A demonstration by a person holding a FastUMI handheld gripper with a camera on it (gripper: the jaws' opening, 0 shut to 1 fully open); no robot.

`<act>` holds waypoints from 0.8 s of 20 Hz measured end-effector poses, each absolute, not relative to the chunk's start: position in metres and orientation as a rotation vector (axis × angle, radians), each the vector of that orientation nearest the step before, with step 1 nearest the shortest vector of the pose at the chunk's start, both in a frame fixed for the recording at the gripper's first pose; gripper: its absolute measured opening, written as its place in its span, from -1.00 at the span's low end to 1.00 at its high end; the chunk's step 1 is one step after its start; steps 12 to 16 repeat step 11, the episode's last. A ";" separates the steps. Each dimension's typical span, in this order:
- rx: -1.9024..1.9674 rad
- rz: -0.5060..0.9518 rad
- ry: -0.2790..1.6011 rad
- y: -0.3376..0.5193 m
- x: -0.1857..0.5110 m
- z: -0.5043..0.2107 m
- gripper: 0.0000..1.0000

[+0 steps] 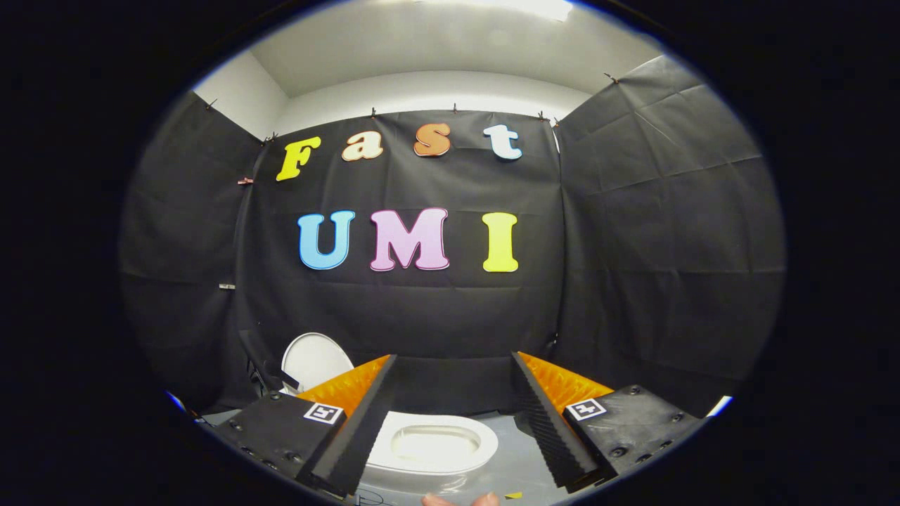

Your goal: Open the toilet lid.

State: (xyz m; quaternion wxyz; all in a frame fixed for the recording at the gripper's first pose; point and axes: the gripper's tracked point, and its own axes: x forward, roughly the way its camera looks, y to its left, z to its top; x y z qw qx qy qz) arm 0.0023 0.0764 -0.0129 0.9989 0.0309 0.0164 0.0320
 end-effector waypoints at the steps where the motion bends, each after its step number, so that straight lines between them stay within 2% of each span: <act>1: 0.056 0.062 0.032 0.076 0.002 -0.014 0.98; 16: 0.041 0.076 0.025 0.088 -0.004 -0.011 0.98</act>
